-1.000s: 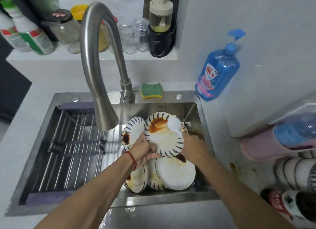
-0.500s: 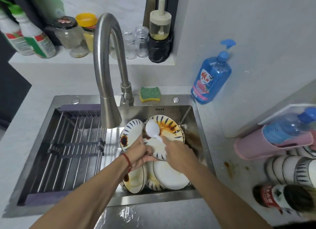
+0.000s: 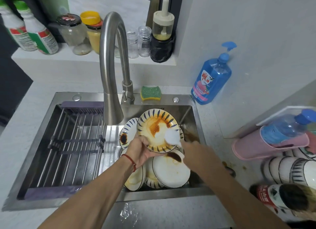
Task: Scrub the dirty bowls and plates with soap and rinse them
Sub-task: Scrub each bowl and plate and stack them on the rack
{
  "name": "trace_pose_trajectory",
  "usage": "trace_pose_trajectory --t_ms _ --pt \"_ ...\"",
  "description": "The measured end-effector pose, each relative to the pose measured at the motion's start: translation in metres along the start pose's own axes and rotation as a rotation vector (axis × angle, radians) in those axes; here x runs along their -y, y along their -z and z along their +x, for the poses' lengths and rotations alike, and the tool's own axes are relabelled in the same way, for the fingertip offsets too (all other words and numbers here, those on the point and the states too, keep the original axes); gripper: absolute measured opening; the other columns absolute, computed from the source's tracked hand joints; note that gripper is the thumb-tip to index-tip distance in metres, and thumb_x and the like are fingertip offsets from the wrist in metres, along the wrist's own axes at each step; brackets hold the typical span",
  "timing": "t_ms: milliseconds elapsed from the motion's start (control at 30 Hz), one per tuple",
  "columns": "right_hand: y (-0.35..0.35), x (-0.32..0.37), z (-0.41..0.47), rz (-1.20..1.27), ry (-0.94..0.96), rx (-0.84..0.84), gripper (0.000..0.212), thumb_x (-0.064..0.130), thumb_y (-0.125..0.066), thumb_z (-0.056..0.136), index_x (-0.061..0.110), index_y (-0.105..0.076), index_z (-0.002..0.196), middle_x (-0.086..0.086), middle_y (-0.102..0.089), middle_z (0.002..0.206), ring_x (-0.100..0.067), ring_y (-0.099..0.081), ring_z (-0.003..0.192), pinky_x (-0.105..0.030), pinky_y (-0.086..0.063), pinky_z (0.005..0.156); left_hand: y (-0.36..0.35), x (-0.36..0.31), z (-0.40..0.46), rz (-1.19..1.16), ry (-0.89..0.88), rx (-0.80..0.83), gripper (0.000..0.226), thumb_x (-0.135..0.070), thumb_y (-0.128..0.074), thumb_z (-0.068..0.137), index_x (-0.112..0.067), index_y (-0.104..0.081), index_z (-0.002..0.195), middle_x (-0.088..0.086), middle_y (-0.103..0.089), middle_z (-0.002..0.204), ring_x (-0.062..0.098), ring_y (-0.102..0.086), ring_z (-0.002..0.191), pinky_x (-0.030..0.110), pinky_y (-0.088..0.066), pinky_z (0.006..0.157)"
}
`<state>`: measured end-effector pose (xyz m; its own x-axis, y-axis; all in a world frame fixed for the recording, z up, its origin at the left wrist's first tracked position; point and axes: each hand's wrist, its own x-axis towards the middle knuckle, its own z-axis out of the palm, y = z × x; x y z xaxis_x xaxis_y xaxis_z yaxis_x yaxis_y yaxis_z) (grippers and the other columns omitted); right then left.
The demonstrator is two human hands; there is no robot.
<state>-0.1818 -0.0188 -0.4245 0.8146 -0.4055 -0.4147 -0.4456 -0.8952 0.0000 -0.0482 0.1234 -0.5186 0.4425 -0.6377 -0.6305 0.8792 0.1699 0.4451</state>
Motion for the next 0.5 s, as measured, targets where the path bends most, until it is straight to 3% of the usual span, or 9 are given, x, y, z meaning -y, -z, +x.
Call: trace_pose_trajectory --t_ms 167,233,300,400,500 --pt "-0.002 0.019 -0.017 -0.020 0.047 0.036 0.027 0.014 -0.046 0.100 0.017 -0.055 0.125 -0.004 -0.063 0.098 -0.020 -0.052 0.078 -0.032 -0.040 0.067 -0.011 -0.003 0.000 0.091 -0.077 -0.058 0.090 0.017 -0.031 0.068 -0.026 -0.046 0.146 0.021 -0.054 0.143 0.058 -0.052 0.122 0.079 -0.051 0.076" --pt "-0.001 0.008 -0.008 0.008 -0.001 0.029 0.025 0.015 -0.046 0.101 0.017 -0.057 0.124 -0.001 -0.057 0.091 -0.017 -0.054 0.076 -0.029 -0.041 0.066 -0.011 -0.003 -0.005 0.123 -0.077 -0.047 0.090 0.018 -0.030 0.069 -0.027 -0.048 0.144 0.021 -0.054 0.142 0.058 -0.052 0.122 0.078 -0.052 0.076" --pt "0.002 -0.002 0.016 0.035 -0.081 -0.054 0.024 0.017 -0.045 0.103 0.017 -0.057 0.124 -0.001 -0.062 0.093 -0.016 -0.061 0.077 -0.027 -0.046 0.065 -0.016 0.001 -0.010 0.161 -0.067 -0.030 0.090 0.019 -0.030 0.071 -0.030 -0.047 0.144 0.020 -0.052 0.141 0.058 -0.052 0.122 0.075 -0.054 0.075" --pt "-0.006 0.011 0.022 0.111 -0.029 -0.083 0.050 0.014 -0.045 0.100 0.021 -0.038 0.149 -0.008 -0.066 0.104 -0.026 -0.067 0.089 -0.037 -0.055 0.071 -0.022 0.002 -0.013 0.173 -0.068 -0.024 0.090 0.019 -0.032 0.068 -0.028 -0.048 0.144 0.022 -0.051 0.144 0.058 -0.053 0.122 0.078 -0.052 0.078" --pt "-0.022 0.003 0.001 0.132 0.060 -0.042 0.072 0.015 -0.052 0.099 0.032 -0.017 0.159 -0.005 -0.061 0.098 -0.022 -0.062 0.083 -0.034 -0.049 0.066 -0.016 -0.007 -0.015 0.172 -0.081 -0.026 0.092 0.021 -0.029 0.070 -0.029 -0.045 0.146 0.022 -0.052 0.142 0.059 -0.054 0.120 0.080 -0.051 0.079"
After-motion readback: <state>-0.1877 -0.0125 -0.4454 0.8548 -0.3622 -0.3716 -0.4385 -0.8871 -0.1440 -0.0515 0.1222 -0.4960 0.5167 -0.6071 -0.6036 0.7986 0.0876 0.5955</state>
